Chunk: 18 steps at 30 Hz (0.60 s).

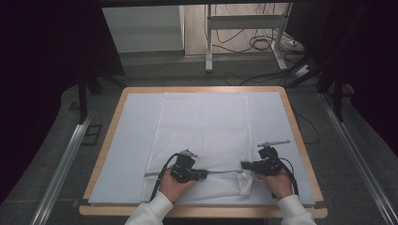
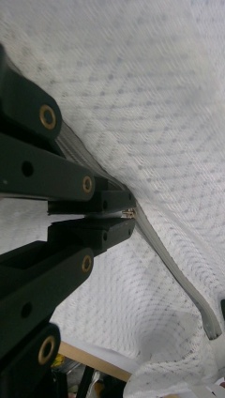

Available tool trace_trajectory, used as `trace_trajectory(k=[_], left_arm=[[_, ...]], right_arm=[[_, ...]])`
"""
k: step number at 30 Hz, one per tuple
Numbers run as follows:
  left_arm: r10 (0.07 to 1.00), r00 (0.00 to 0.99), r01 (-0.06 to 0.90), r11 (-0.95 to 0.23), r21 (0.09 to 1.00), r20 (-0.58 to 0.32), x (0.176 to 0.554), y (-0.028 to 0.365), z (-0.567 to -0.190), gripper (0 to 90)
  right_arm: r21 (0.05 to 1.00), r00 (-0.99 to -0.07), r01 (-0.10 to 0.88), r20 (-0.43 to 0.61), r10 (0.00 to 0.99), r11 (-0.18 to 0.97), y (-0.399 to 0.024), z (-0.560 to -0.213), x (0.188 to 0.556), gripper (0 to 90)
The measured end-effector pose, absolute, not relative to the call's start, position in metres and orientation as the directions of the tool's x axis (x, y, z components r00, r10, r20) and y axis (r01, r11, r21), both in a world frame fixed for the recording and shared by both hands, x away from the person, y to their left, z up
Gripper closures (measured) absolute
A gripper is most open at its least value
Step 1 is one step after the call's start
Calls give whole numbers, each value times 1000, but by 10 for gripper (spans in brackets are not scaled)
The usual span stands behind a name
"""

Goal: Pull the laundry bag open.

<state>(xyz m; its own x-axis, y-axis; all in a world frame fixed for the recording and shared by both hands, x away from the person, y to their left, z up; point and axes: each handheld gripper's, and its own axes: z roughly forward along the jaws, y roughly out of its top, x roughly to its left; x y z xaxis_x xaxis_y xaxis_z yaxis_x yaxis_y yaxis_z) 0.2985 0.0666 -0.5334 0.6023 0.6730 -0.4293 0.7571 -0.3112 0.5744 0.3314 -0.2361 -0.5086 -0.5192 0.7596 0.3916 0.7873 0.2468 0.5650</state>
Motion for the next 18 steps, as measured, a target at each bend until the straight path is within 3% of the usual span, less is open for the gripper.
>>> trace_trajectory(k=[18], left_arm=[[691,579,769,-285,572,-433,295,85,-534,869]], right_arm=[[568,-522,784,383,762,252,-236,-508,331,883]])
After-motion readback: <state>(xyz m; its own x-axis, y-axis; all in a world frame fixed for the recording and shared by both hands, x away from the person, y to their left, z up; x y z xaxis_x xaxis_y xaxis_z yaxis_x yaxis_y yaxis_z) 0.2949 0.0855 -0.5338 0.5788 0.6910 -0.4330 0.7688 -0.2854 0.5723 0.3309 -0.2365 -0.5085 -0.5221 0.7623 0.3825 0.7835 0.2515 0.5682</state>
